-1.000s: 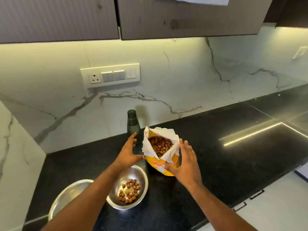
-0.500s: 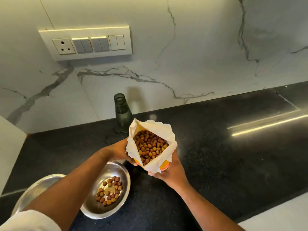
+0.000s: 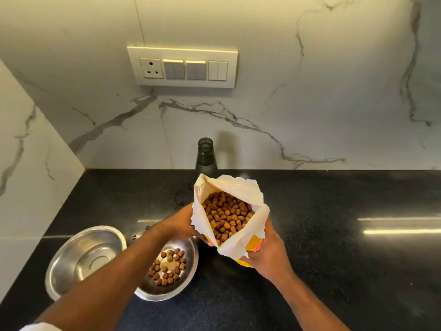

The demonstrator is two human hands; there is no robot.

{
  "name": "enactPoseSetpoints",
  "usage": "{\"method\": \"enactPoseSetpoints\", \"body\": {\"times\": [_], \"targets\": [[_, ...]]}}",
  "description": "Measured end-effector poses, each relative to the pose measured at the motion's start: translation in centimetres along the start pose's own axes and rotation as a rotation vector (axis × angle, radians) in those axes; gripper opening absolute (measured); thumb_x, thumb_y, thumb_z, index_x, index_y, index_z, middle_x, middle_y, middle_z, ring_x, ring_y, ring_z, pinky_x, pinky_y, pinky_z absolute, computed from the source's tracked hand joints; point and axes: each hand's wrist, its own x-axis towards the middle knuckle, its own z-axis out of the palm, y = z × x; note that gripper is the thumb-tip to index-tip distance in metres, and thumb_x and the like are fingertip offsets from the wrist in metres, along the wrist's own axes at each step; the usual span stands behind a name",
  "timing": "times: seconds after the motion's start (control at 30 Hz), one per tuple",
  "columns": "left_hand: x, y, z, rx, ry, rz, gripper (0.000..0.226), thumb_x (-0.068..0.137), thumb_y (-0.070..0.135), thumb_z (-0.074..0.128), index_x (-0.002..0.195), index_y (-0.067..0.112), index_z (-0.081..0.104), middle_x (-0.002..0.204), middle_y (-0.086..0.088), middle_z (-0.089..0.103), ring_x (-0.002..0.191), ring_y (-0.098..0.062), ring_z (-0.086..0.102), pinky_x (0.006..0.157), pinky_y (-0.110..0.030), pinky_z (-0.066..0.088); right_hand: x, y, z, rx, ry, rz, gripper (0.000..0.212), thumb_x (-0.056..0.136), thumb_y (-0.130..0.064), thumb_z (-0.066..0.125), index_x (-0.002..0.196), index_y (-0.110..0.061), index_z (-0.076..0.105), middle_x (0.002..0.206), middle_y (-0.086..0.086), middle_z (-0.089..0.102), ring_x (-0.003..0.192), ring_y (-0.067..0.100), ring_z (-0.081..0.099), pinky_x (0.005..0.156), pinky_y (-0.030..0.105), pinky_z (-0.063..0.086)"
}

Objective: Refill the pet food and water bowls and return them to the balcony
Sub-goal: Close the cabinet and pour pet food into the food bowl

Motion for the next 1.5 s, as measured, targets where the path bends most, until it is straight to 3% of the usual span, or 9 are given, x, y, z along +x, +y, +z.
{"method": "enactPoseSetpoints", "body": {"times": [0.1, 0.23, 0.4, 0.5, 0.6, 0.7, 0.83, 1.03, 1.5], "targets": [[-2.3, 0.6, 0.0, -0.072, 0.019, 0.048, 0.082, 0.065, 0.019, 0.095, 0.127, 0.042, 0.047, 0.113, 0.037, 0.066, 0.110, 0.014, 0.061, 0.077, -0.005, 0.051, -0.3, -2.6, -1.7, -0.067, -0.053, -0.031, 0.105, 0.052, -0.058, 0.092, 0.131, -0.071, 0.024, 0.119, -0.036, 0.054, 0.112, -0.004, 0.058, 0.095, 0.021, 0.051], [-5.3, 0.8, 0.4, -0.194, 0.049, 0.143, 0.090, 0.069, 0.006, 0.092, 0.140, 0.032, 0.044, 0.131, 0.014, 0.066, 0.125, -0.009, 0.062, 0.097, -0.026, 0.055, -0.9, -6.3, -3.5, -0.160, -0.110, -0.092, 0.105, 0.048, -0.078, 0.084, 0.131, -0.078, 0.020, 0.112, -0.046, 0.058, 0.106, -0.019, 0.059, 0.082, 0.003, 0.048], [-9.1, 0.6, 1.8, -0.332, 0.067, 0.124, 0.085, 0.068, 0.012, 0.093, 0.135, 0.034, 0.044, 0.122, 0.026, 0.068, 0.117, 0.005, 0.062, 0.083, -0.011, 0.054, -1.9, -9.6, -4.4, -0.353, -0.191, -0.135, 0.108, 0.050, -0.081, 0.080, 0.143, -0.057, 0.029, 0.120, -0.029, 0.064, 0.111, 0.004, 0.067, 0.096, 0.032, 0.058], [-10.9, -0.1, 3.0, -0.418, 0.112, 0.098, 0.083, 0.055, 0.031, 0.095, 0.125, 0.033, 0.052, 0.111, 0.029, 0.072, 0.107, 0.011, 0.064, 0.075, -0.007, 0.053, -2.3, -11.1, -4.7, -0.446, -0.259, -0.131, 0.108, 0.049, -0.084, 0.076, 0.143, -0.046, 0.036, 0.127, -0.021, 0.068, 0.113, 0.011, 0.069, 0.097, 0.037, 0.058], [-11.8, -0.4, 4.2, -0.498, 0.108, 0.106, 0.076, 0.056, 0.022, 0.098, 0.121, 0.039, 0.061, 0.113, 0.020, 0.074, 0.106, 0.005, 0.067, 0.077, -0.009, 0.054, -2.5, -12.5, -5.1, -0.517, -0.309, -0.137, 0.107, 0.051, -0.084, 0.076, 0.142, -0.040, 0.042, 0.127, -0.016, 0.070, 0.112, 0.013, 0.071, 0.097, 0.041, 0.058], [-12.4, -0.1, 5.3, -0.578, 0.082, 0.139, 0.069, 0.064, 0.010, 0.096, 0.119, 0.042, 0.069, 0.123, 0.003, 0.074, 0.117, -0.013, 0.068, 0.088, -0.021, 0.056, -2.2, -13.6, -5.5, -0.586, -0.375, -0.153, 0.110, 0.050, -0.088, 0.071, 0.144, -0.041, 0.040, 0.127, -0.017, 0.070, 0.110, 0.012, 0.071, 0.097, 0.041, 0.058], [-12.2, -0.3, 7.2, -0.694, 0.071, 0.134, 0.057, 0.072, 0.003, 0.090, 0.120, 0.026, 0.072, 0.125, -0.010, 0.072, 0.121, -0.025, 0.067, 0.093, -0.034, 0.057, -1.0, -14.3, -6.2, -0.672, -0.458, -0.180, 0.108, 0.049, -0.090, 0.070, 0.143, -0.045, 0.039, 0.123, -0.020, 0.071, 0.102, 0.007, 0.072, 0.091, 0.035, 0.060], [-11.5, -0.6, 10.2, -0.849, 0.135, 0.115, 0.052, 0.076, -0.006, 0.084, 0.121, 0.017, 0.072, 0.126, -0.015, 0.071, 0.122, -0.030, 0.066, 0.093, -0.040, 0.058, 1.1, -15.3, -6.7, -0.845, -0.556, -0.259, 0.102, 0.049, -0.090, 0.070, 0.137, -0.047, 0.041, 0.115, -0.022, 0.071, 0.096, 0.004, 0.070, 0.083, 0.027, 0.055], [-10.3, -1.6, 14.9, -1.133, 0.111, 0.123, 0.065, 0.071, 0.000, 0.088, 0.131, 0.008, 0.063, 0.134, -0.022, 0.065, 0.127, -0.039, 0.061, 0.103, -0.053, 0.052, 3.2, -16.7, -5.6, -1.019, -0.794, -0.206, 0.103, 0.049, -0.088, 0.075, 0.136, -0.045, 0.041, 0.119, -0.018, 0.069, 0.099, 0.008, 0.069, 0.088, 0.033, 0.059]]}}
